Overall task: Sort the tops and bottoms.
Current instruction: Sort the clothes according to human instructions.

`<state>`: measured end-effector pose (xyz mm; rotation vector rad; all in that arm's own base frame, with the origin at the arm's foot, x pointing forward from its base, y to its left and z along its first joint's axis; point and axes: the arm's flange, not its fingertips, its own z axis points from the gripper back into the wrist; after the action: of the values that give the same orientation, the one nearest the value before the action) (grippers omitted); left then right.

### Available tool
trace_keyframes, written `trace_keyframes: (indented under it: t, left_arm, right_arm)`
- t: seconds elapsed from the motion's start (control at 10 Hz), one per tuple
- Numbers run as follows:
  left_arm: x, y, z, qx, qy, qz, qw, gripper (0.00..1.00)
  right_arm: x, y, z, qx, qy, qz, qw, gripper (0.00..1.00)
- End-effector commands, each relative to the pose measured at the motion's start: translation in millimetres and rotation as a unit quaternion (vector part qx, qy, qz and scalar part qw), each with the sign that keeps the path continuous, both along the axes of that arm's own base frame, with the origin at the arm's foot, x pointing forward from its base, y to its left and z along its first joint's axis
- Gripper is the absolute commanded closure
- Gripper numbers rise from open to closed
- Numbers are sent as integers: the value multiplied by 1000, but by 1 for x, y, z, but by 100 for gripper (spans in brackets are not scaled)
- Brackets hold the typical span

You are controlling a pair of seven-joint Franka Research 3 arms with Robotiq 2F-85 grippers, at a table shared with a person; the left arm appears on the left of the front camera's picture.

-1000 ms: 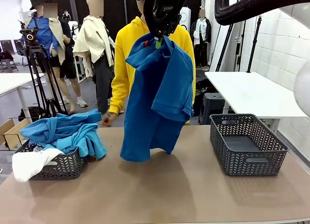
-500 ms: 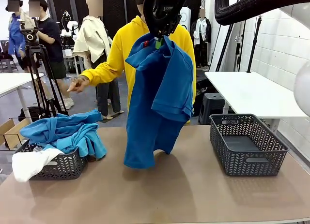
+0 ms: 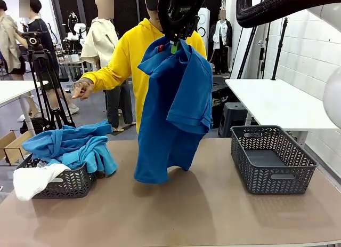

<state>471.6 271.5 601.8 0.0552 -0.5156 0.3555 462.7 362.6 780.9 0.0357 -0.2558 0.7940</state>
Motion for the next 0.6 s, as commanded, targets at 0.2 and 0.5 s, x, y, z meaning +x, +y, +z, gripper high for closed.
trace_keyframes:
  t: [0.2,0.5]
  left_arm:
    - [-1,0,0,4,2,-1,1000,0]
    - [-1,0,0,4,2,-1,1000,0]
  right_arm:
    - [-3,0,1,0,-4,-3,1000,100]
    - [-3,0,1,0,-4,-3,1000,100]
